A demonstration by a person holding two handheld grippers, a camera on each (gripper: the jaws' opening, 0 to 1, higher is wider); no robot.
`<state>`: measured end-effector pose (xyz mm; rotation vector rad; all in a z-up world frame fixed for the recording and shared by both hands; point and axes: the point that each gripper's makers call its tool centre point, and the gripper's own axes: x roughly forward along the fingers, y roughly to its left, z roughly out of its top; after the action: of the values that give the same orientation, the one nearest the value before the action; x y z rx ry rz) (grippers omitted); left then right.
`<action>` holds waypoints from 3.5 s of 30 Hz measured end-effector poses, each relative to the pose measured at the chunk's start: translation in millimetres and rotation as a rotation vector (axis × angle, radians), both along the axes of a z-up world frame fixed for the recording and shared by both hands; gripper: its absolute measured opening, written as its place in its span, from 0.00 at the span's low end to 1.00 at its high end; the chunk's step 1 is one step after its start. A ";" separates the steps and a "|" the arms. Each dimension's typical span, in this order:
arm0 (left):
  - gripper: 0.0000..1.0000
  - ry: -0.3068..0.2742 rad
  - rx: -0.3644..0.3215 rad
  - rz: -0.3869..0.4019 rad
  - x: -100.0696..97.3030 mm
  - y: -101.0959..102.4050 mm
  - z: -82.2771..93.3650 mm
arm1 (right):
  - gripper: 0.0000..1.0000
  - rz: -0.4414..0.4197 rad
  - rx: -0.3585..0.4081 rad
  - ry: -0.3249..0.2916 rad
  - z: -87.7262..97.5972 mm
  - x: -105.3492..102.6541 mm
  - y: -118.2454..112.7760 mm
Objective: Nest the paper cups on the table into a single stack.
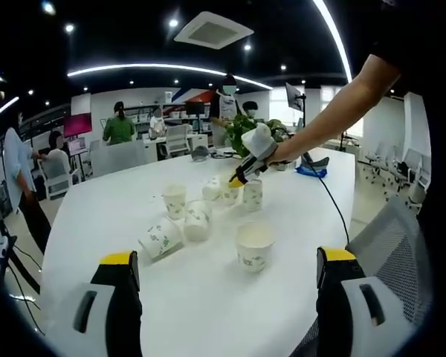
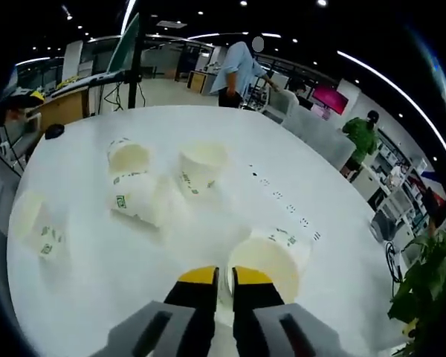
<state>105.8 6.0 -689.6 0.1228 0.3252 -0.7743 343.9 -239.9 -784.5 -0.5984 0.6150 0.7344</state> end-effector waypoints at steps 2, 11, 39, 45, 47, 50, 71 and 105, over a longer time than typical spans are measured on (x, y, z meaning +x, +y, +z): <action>0.99 -0.002 0.004 0.000 -0.1 0.5 -0.2 | 0.00 0.007 -0.003 -0.002 -1.0 0.3 2.1; 0.99 -0.001 -0.004 0.008 0.1 -0.1 0.8 | 0.00 0.027 0.014 -0.019 4.1 -1.1 3.4; 0.99 -0.016 -0.044 0.003 -0.8 -5.6 9.8 | 0.00 0.146 0.081 -0.140 79.1 -50.9 18.7; 0.99 -0.011 -0.044 -0.009 -3.9 -9.5 7.6 | 0.00 0.174 0.114 -0.150 100.6 -73.4 34.0; 0.99 -0.011 -0.043 -0.013 -4.2 -9.7 6.7 | 0.00 0.179 0.123 -0.152 104.4 -75.8 37.0; 0.99 -0.010 -0.042 -0.019 -4.7 -10.5 6.1 | 0.00 0.188 0.136 -0.159 114.8 -88.3 45.6; 0.99 -0.007 -0.054 -0.018 -8.4 -5.7 8.6 | 0.00 0.291 0.167 -0.121 120.8 -139.6 90.1; 0.99 -0.011 -0.074 -0.031 -15.5 -5.5 10.0 | 0.00 0.407 0.181 0.026 71.4 -217.2 145.9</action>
<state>90.3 0.6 -679.6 0.0625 0.2839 -0.8156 126.7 -93.9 -713.1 -0.5523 0.4468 1.1682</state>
